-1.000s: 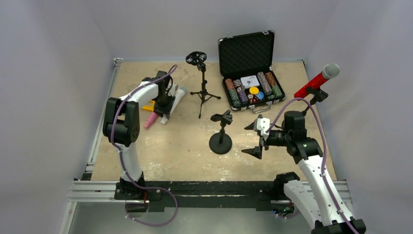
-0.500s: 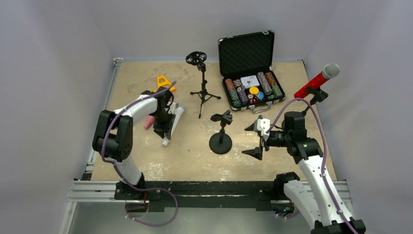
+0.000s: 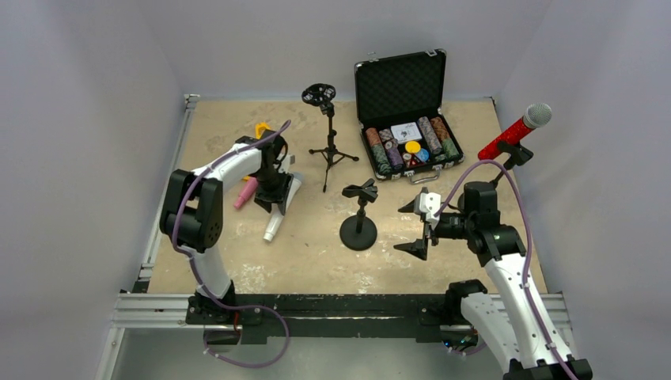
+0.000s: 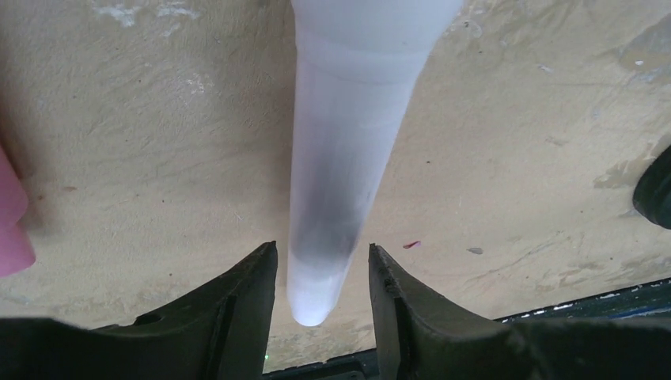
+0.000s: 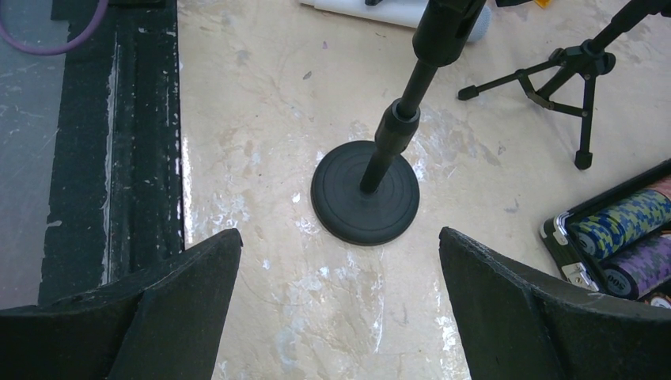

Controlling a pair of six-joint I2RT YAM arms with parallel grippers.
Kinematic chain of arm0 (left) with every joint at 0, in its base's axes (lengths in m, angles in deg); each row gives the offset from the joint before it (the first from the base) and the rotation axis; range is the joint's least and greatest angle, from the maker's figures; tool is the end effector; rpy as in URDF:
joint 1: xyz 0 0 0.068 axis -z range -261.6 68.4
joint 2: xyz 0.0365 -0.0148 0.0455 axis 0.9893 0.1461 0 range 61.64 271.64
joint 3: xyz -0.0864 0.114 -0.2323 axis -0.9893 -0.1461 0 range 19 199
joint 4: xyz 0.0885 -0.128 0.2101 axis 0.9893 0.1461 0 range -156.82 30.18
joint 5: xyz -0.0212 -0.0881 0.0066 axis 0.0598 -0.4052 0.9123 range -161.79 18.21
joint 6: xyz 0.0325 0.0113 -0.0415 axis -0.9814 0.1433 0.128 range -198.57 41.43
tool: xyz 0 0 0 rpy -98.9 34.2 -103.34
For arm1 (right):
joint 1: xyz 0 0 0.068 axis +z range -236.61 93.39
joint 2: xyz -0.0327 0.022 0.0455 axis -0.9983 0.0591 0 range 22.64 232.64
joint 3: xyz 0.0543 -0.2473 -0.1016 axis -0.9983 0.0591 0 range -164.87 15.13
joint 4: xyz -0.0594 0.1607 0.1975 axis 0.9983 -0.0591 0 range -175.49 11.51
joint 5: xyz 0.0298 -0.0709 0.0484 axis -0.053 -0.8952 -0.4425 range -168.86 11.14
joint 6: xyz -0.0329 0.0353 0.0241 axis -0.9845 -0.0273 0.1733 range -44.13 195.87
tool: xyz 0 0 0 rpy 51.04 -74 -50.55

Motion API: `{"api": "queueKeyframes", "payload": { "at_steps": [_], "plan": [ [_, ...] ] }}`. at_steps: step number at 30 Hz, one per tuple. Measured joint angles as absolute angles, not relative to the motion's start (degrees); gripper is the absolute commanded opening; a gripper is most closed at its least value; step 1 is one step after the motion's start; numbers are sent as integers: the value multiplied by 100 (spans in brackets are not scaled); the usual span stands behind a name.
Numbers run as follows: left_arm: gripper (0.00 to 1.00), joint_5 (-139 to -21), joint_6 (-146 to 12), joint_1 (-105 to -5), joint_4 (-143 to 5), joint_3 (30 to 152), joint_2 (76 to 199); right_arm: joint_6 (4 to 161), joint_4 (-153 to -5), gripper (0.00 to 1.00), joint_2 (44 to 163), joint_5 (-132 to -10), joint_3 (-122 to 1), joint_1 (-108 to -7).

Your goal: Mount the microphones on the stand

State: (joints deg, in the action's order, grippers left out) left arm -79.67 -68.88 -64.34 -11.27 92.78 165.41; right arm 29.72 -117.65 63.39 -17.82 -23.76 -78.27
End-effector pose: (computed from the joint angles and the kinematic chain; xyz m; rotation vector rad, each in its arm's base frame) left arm 0.3170 -0.1035 0.1905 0.2121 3.0819 -0.2351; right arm 0.1297 0.0505 0.2780 -1.3279 1.4604 0.7817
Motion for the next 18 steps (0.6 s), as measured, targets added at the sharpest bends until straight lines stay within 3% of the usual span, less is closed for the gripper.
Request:
{"api": "queueKeyframes", "payload": {
  "at_steps": [8,18],
  "plan": [
    [57,-7875,-6861,-6419,-1167,9286,16884,2970,-11784,99,6342,-1780,-2376,-7842],
    [52,-7770,-6660,-6102,-1055,8652,16770,2963,-11800,99,6326,-1780,-2381,-7871]
  ]
}}
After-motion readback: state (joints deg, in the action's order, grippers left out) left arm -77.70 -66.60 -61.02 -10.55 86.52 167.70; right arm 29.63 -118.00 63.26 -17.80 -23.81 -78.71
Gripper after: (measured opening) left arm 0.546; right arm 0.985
